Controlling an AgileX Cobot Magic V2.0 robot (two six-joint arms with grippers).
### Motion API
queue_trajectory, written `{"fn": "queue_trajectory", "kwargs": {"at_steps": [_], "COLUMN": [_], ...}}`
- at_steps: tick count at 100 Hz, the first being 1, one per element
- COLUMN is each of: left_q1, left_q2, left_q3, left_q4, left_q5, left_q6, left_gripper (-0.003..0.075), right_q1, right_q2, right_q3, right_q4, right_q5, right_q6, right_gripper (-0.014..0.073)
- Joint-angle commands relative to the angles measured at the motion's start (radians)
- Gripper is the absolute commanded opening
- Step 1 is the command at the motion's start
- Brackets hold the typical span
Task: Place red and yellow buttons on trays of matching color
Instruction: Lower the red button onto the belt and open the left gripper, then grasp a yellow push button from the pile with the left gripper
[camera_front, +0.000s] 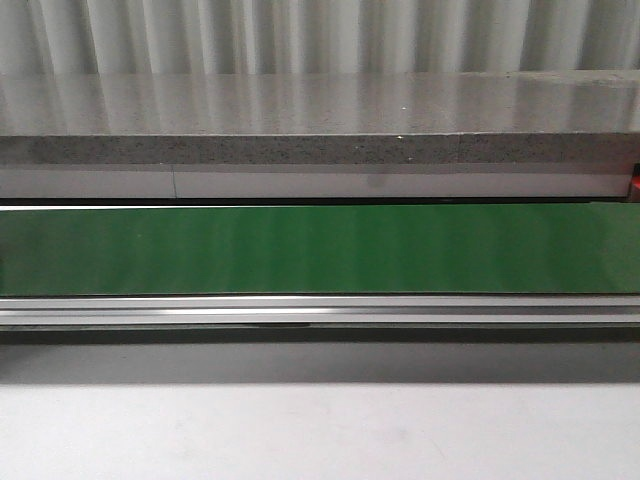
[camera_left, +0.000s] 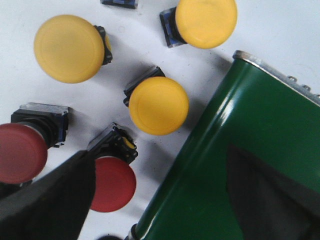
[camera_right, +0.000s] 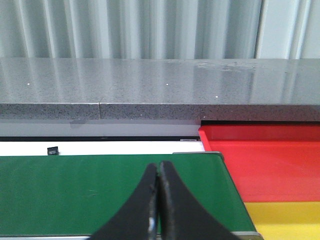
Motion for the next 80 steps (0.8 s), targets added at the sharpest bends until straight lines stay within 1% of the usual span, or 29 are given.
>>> {"fn": "queue_trajectory", "kwargs": {"at_steps": [1, 44, 80], "left_q1": [0.004, 0.007, 0.007], "left_q2": [-0.021, 0.050, 0.095], "left_q3": [-0.030, -0.045, -0.082], "left_q4": [-0.012, -0.037, -0.039], "left_q5": [-0.037, -0.092, -0.072], "left_q6": [-0.004, -0.002, -0.002], "left_gripper": [0.0509, 0.0502, 0.0502], "right_q1": [0.000, 0.000, 0.000], "right_q2": [-0.015, -0.015, -0.015], "right_q3": [0.001, 0.001, 0.001], "right_q4": [-0.010, -0.010, -0.010], "right_q5": [-0.083, -0.083, -0.083], "right_q6": [-0.002, -0.002, -0.002], "right_gripper": [-0.0066, -0.0066, -0.0066]}}
